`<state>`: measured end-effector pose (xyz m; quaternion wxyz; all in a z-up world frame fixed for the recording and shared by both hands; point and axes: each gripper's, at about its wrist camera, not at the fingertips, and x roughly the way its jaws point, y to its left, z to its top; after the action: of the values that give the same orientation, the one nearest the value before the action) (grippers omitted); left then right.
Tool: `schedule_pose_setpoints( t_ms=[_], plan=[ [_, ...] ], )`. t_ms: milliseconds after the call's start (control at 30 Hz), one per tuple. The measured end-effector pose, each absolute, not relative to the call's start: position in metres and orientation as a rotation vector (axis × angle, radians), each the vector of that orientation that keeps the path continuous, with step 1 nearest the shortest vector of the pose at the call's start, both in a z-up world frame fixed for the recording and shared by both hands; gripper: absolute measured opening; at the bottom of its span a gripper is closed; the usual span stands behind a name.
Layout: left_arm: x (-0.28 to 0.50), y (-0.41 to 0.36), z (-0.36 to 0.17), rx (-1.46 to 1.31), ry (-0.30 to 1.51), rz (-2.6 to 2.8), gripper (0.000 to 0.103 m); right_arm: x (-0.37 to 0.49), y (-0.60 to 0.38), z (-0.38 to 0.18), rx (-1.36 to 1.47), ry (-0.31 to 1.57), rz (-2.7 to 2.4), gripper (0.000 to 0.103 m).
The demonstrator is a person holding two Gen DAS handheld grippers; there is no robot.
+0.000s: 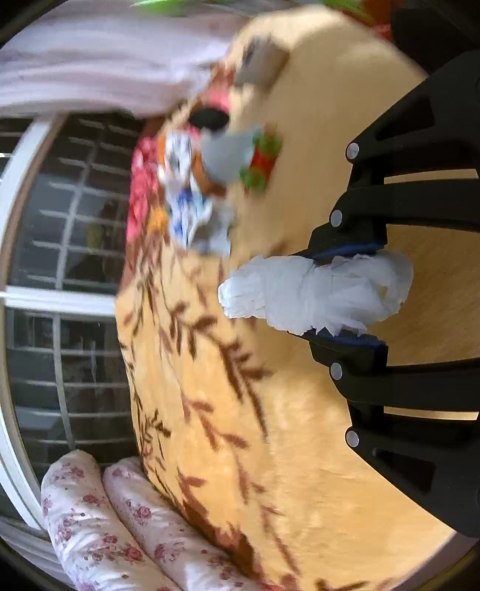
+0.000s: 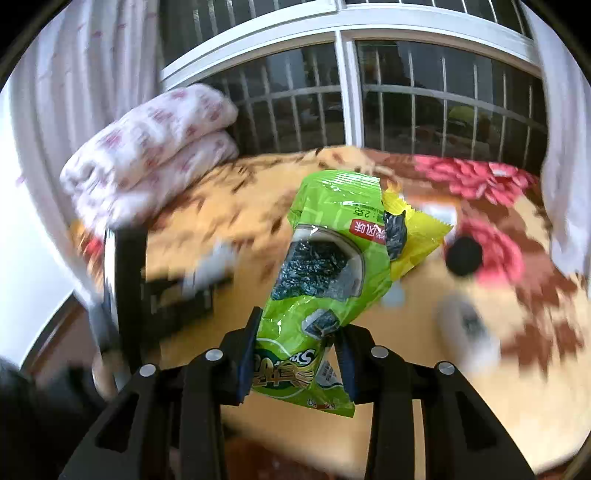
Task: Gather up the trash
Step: 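Carry both items over the orange bucket and open both tools to drop them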
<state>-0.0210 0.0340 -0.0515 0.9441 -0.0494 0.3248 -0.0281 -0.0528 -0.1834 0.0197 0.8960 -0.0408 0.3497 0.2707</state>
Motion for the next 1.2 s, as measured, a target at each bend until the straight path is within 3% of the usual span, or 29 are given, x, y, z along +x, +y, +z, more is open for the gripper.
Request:
schedule_pose_setpoints(
  t_ms=[167,400,567,933,967,1033,1067,1100,1200],
  plan=[
    [-0.091,0.000,-0.052,0.010,0.691,-0.153,0.031,-0.125,-0.212,-0.031,-0.082,0.802,0.522,0.037],
    [-0.151,-0.032,-0.135,0.125,0.962,-0.243,0.031,-0.163,-0.217,-0.102,-0.043,0.974,0.547,0.037],
    [-0.150,-0.039,-0.190,0.153,1.139,-0.244,0.031,-0.172,-0.200,-0.157,-0.123,1.148,0.561,0.038],
    [-0.130,-0.051,-0.222,0.221,1.245,-0.252,0.031,-0.159,-0.180,-0.220,-0.194,1.368,0.520,0.040],
    [-0.129,-0.052,-0.225,0.228,1.257,-0.257,0.033,-0.157,-0.179,-0.222,-0.191,1.376,0.520,0.043],
    [-0.127,-0.055,-0.230,0.246,1.276,-0.260,0.054,-0.154,-0.178,-0.224,-0.192,1.388,0.515,0.061],
    [-0.126,-0.055,-0.231,0.262,1.274,-0.250,0.074,-0.152,-0.177,-0.223,-0.198,1.386,0.502,0.069],
    [-0.127,-0.056,-0.230,0.275,1.258,-0.246,0.080,-0.152,-0.180,-0.222,-0.198,1.375,0.491,0.069],
    [-0.135,-0.057,-0.229,0.289,1.236,-0.257,0.080,-0.157,-0.190,-0.221,-0.169,1.368,0.480,0.069]
  ],
)
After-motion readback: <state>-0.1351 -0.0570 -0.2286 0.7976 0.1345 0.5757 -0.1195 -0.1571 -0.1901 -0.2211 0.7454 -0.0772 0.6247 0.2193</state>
